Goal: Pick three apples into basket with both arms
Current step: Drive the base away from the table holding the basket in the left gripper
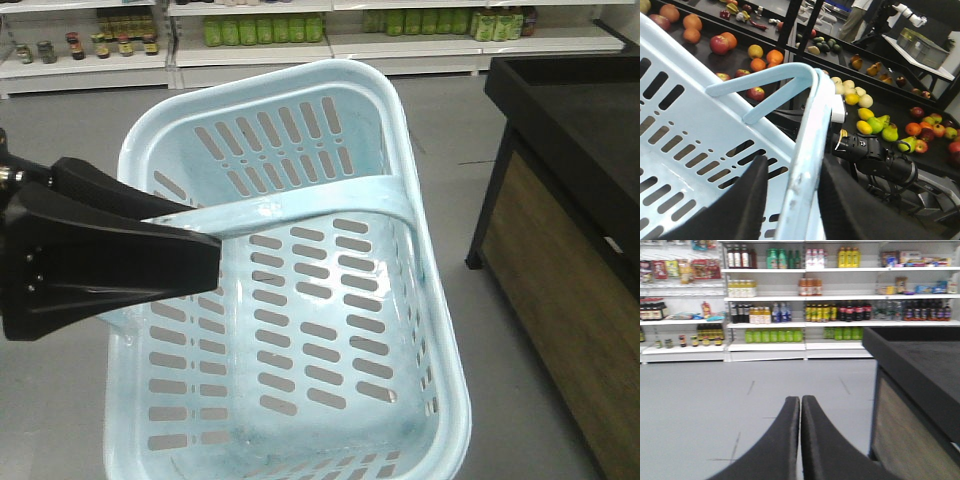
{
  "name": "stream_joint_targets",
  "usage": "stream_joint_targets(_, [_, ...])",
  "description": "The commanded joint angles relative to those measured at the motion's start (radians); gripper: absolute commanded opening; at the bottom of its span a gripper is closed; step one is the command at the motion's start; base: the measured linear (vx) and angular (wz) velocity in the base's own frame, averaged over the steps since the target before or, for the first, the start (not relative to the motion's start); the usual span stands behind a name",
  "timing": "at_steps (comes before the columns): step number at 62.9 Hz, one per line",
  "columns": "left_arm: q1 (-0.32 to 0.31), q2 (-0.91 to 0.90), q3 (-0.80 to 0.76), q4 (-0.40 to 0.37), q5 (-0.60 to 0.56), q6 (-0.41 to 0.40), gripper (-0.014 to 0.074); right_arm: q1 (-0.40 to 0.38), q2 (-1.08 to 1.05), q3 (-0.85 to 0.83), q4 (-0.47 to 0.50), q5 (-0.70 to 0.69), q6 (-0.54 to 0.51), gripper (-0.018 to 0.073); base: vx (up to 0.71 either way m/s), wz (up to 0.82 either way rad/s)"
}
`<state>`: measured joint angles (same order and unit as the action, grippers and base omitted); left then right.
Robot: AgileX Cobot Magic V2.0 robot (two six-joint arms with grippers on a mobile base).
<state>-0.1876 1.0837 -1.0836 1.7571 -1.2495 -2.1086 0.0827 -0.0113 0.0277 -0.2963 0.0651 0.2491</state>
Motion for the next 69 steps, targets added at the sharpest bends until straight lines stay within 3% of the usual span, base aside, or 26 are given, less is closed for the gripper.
stream_joint_targets(1, [-0.005, -0.018, -0.025, 0.019, -0.036, -0.018, -0.0007, -0.005, -0.012, 0.013, -0.008, -0.071, -0.003, -0.0005, 0.04, 0.44])
stream_joint_targets(69, [-0.005, -0.018, -0.025, 0.019, -0.037, -0.018, -0.0007, -0.005, -0.012, 0.013, -0.008, -0.071, -0.003, -0.0005, 0.15, 0.44])
